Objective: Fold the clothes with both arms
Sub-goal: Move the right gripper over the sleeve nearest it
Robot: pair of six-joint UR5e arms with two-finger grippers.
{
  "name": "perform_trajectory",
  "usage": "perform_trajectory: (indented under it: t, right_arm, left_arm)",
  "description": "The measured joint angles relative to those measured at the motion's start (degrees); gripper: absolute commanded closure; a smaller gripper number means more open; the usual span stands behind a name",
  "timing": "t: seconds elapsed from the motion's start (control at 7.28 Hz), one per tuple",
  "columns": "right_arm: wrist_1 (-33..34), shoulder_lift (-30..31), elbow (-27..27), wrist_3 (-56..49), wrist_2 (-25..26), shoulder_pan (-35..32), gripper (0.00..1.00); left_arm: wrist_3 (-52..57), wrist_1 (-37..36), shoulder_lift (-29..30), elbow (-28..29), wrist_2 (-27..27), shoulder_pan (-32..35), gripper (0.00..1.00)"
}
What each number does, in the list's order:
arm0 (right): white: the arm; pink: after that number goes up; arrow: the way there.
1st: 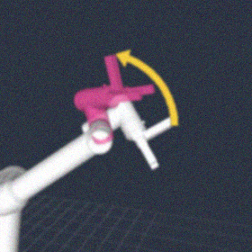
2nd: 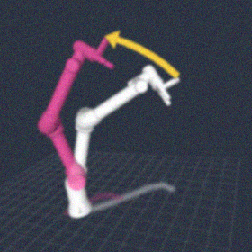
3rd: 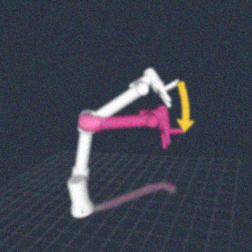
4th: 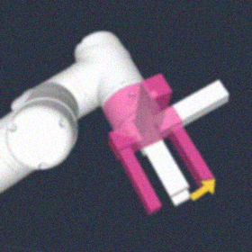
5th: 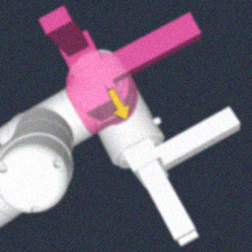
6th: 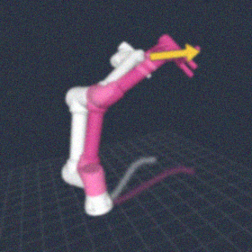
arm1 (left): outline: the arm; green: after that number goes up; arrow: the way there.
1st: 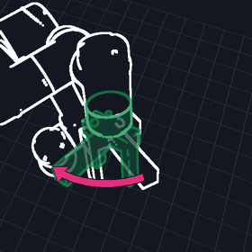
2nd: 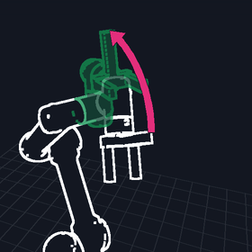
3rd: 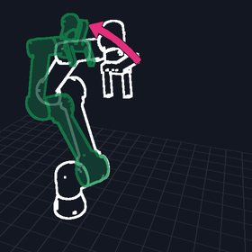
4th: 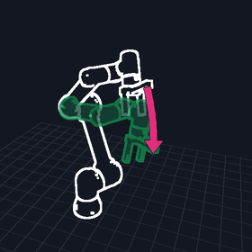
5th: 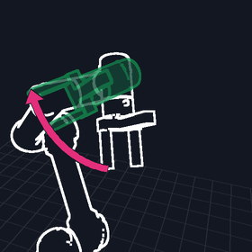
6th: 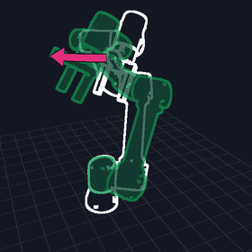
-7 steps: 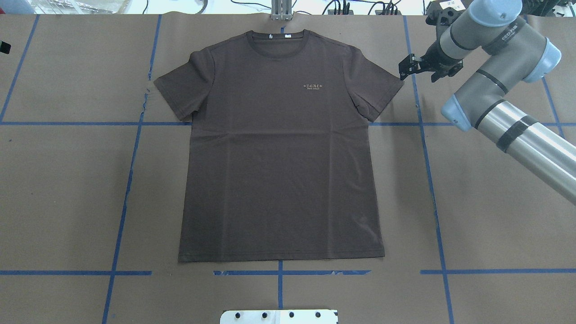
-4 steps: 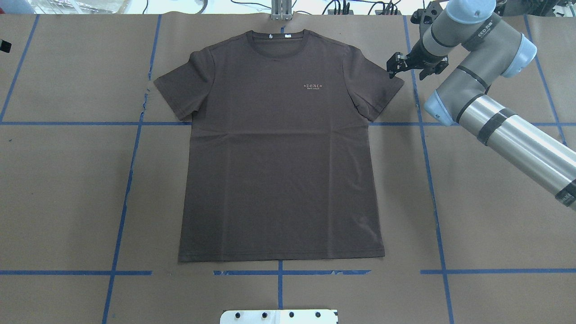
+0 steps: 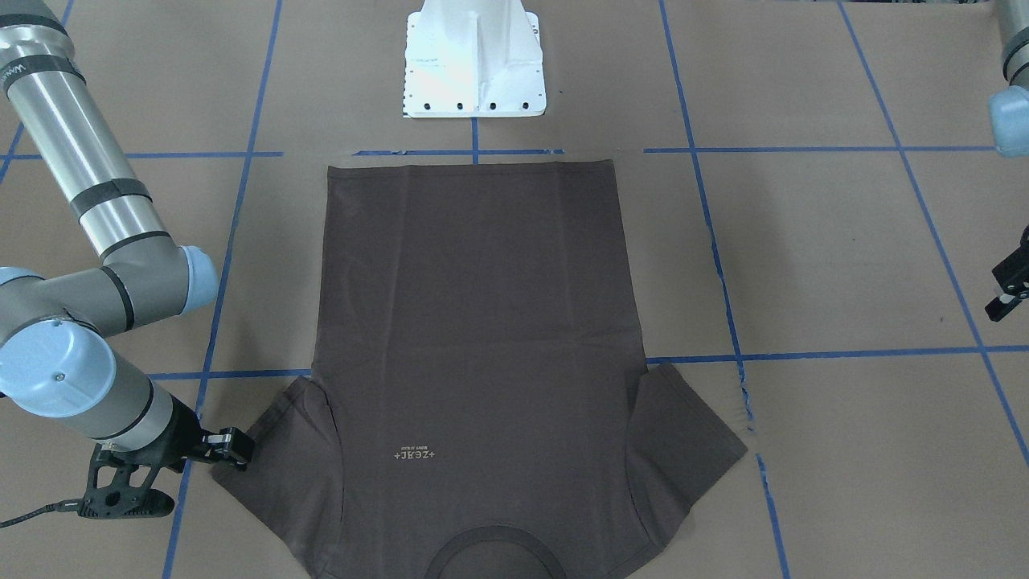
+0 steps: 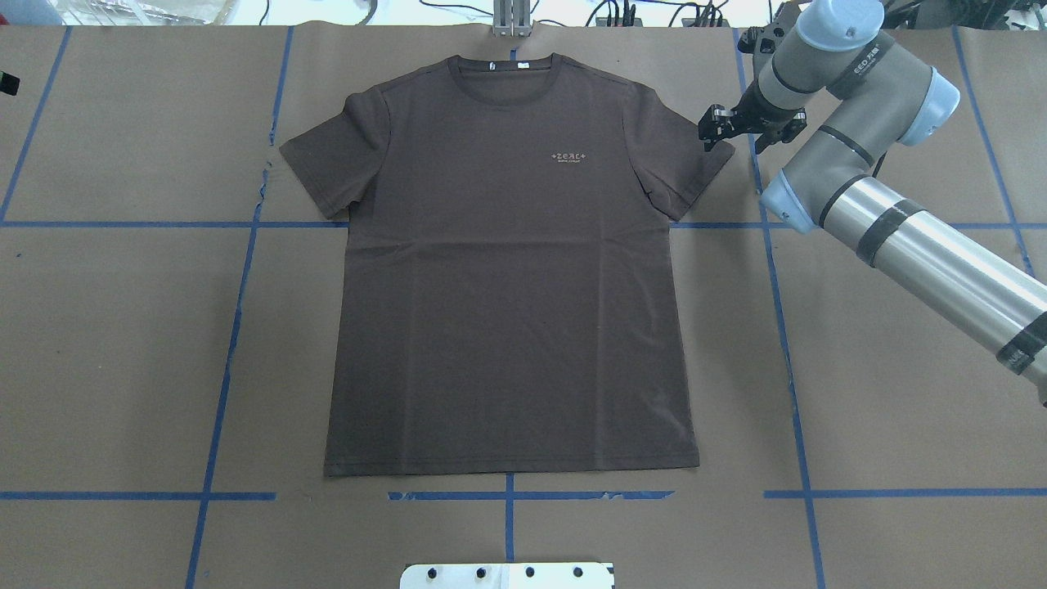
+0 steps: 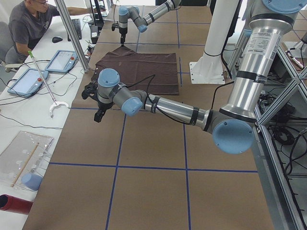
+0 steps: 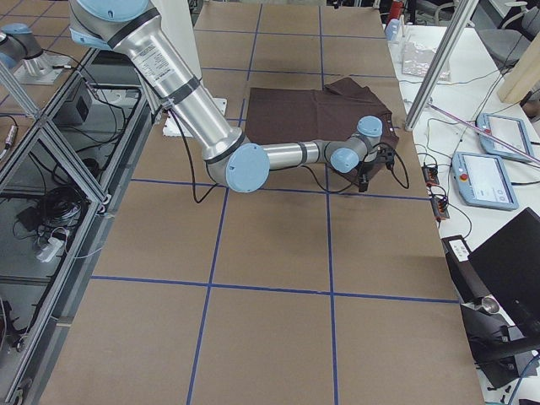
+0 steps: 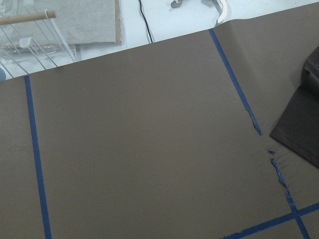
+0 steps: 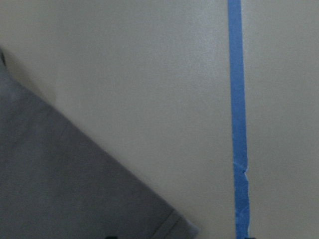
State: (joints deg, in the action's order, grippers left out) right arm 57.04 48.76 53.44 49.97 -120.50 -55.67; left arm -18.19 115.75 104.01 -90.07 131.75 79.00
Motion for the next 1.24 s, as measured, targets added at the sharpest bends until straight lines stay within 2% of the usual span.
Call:
perform_trajectory:
  t: [0.27,0.55,0.69,0.96,1.1,1.24]
  right_arm:
    - [0.0,-0.2,-0.5,0.0,0.0,0.1,0.38]
    - [0.0,-0.2,-0.7,-0.1,0.0,0.2,0.38]
    - [0.0,-0.2,-0.8,-0.1,-0.1,0.2,0.42]
    - [0.0,-0.2,-1.0,-0.3,-0.1,0.2,0.70]
    - [0.0,-0.2,-1.1,-0.3,-0.1,0.2,0.81]
    - [0.0,-0.3,-1.1,-0.3,-0.1,0.2,1.00]
  left_arm:
    - [0.0,0.0,0.0,0.0,0.0,0.0,0.00]
    - [0.0,-0.1,0.0,-0.2,0.0,0.0,0.00]
    - [0.0,-0.1,0.0,-0.2,0.0,0.0,0.00]
    - [0.0,-0.1,0.0,-0.3,0.0,0.0,0.00]
    - [-0.1,-0.1,0.0,-0.4,0.0,0.1,0.00]
    - [-0.1,-0.1,-0.1,-0.4,0.0,0.1,0.00]
